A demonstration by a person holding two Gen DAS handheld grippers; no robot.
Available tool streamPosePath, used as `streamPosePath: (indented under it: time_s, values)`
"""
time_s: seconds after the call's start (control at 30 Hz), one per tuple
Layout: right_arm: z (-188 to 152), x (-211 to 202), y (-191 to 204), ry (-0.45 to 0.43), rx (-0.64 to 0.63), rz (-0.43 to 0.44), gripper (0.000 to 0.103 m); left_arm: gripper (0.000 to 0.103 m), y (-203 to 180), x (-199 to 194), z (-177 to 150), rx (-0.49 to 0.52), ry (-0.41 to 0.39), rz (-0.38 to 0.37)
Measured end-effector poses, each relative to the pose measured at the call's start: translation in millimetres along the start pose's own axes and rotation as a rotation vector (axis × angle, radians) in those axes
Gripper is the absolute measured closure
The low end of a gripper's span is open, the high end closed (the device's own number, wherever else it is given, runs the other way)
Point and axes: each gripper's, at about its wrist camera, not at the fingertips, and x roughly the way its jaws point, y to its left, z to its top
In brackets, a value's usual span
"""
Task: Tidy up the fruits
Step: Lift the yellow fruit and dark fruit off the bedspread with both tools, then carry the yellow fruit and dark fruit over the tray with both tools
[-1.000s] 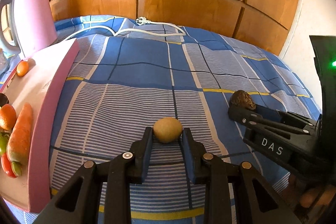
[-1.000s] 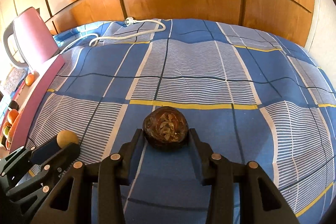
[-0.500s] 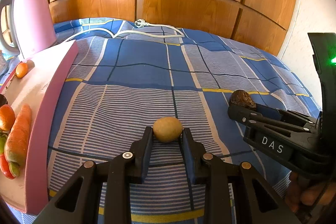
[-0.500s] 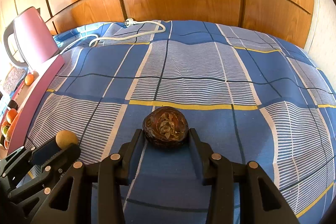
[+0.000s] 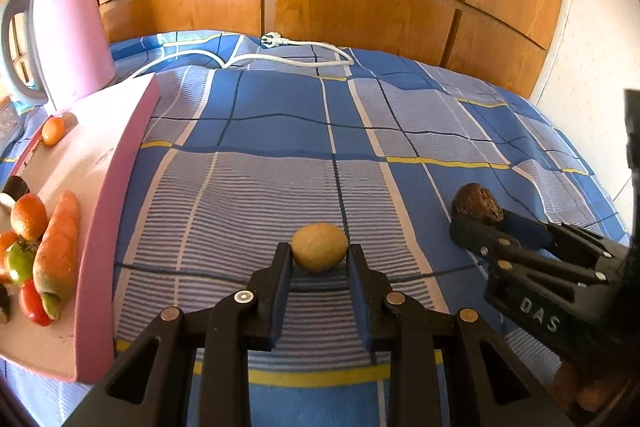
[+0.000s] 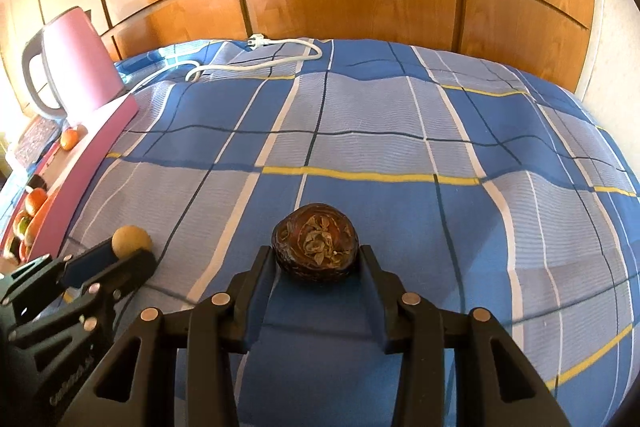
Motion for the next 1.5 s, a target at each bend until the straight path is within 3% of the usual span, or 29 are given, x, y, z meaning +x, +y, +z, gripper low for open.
streamPosePath:
  time_s: [0.43,0.7,0.8,0.93,1.0,1.27,1.3,1.33,1.5]
  values:
    - [-15.3,-10.5,6.8,0.027,-0.028,-0.004,0.060,0.075,5.9,-24.5,-8.1,-0.009,-0.021,0.004]
    - [-21.7,-9.3,7.6,-0.017,-0.029,-0.020,0.059,0.075,8.7,-31.8,-11.5,-0.019,-0.028,0.003]
    - [-24.3,-8.5,4.2,-0.042,-0.001,0.004,0.055,0.075,9.6,-33.6,-12.5,-0.025,-0.028,0.003]
    - [-22.2,-7.5,7.8,-0.033,-0.017,0.049,0.038,0.075,11.1,-36.4,-12.8,-0.031,-0.032,0.002]
    - [-18.0,-7.0,13.7,-0.006,-0.042,0.023,0.038,0.075,12.8,-37.4,-13.4,-0.036,-0.033,0.002]
    - [-3.6,0.0,8.9,0.017,0.002,-0.009,0.039,0.075,18.2,-35.6,-13.9,-0.059,-0.023,0.005]
    - [-2.7,1.4,9.5,0.017,-0.003,-0.018,0.045,0.075,17.9,-35.8,-13.9,-0.058,-0.023,0.005]
    - [-2.4,2.6,10.8,0.017,-0.011,-0.040,0.059,0.075,18.0,-36.2,-13.9,-0.057,-0.025,0.006]
    - [-7.6,-3.4,17.3,0.010,-0.048,-0.070,0.060,0.075,22.3,-41.3,-12.3,-0.068,-0.038,0.014]
